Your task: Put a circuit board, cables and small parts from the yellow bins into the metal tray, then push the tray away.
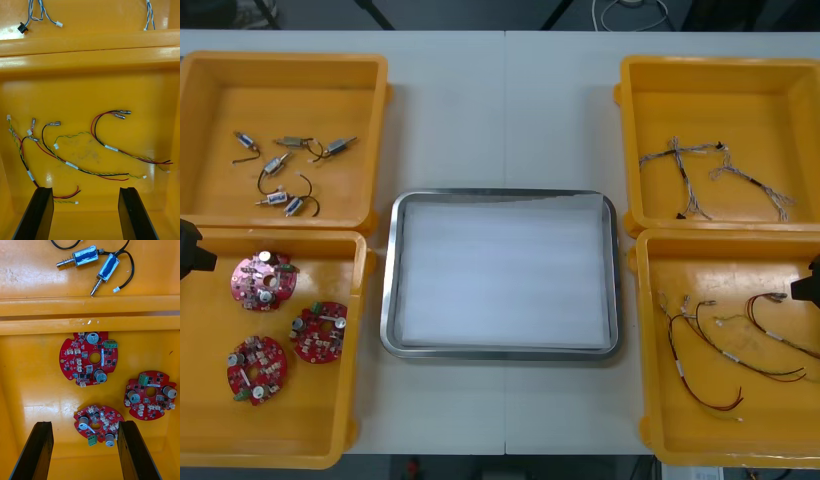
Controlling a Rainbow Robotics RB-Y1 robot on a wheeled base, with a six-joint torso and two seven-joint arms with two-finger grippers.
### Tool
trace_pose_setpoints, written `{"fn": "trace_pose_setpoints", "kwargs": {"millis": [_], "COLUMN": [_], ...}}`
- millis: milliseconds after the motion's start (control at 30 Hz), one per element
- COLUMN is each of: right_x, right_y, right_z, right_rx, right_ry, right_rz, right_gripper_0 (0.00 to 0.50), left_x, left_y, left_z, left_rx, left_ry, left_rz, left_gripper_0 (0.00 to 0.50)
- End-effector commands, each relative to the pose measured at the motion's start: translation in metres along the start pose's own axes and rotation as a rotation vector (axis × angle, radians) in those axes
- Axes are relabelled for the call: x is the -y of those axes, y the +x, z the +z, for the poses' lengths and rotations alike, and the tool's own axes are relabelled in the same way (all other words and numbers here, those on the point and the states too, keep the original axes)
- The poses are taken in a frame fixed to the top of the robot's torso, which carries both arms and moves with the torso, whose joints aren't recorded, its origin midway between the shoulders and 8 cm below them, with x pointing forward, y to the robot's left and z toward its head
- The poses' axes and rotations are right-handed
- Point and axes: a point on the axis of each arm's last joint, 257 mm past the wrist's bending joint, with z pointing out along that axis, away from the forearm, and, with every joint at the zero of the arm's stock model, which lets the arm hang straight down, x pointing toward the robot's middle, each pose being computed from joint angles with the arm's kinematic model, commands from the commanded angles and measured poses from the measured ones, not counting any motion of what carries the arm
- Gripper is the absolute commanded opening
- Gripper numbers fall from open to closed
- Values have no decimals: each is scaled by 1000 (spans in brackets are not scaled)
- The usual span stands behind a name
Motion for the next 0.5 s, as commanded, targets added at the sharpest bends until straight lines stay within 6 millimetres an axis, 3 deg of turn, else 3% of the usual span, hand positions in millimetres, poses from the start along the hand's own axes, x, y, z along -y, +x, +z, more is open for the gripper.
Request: {"fn": "trace_pose_setpoints", "kwargs": {"millis": [33, 500], "right_x": [9, 9], "right_y": [-14, -14], "right_z": [-14, -14], "right_rx": [39, 39], "right_ry": [31, 31], "right_rz": [-3, -3], "right_gripper_0": [500, 500], "left_x": [-13, -13], "left_y": [-1, -1], "left_z": [-14, -14], "left_rx": [16, 16], "left_ry": [-43, -43], "left_rz": [27, 27], "left_gripper_0": [500, 500]}}
